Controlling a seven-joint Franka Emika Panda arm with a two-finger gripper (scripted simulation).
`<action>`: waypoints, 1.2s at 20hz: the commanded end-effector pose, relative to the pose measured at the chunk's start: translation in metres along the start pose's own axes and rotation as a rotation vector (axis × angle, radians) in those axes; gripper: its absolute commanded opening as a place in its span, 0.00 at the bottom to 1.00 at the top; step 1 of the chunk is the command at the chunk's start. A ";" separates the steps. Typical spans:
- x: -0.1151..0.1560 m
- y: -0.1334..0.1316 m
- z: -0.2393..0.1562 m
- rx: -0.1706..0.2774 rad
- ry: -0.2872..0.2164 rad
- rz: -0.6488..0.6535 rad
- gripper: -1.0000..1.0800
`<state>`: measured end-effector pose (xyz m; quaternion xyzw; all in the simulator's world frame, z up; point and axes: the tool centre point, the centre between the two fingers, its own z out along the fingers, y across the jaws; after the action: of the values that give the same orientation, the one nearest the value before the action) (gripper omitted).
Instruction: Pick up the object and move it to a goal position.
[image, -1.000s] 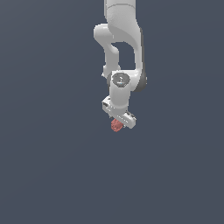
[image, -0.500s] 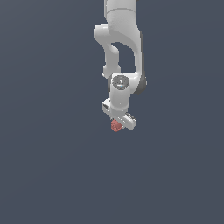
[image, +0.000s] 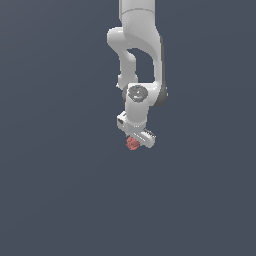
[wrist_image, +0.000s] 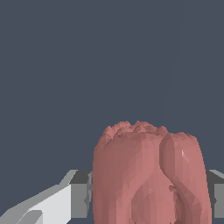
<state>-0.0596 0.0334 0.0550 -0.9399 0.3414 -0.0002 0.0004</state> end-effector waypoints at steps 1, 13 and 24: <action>0.001 0.001 -0.005 0.001 0.001 0.000 0.00; 0.018 0.022 -0.077 0.001 0.000 0.001 0.00; 0.045 0.056 -0.194 0.000 0.000 0.002 0.00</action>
<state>-0.0604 -0.0324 0.2322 -0.9395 0.3425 -0.0005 0.0008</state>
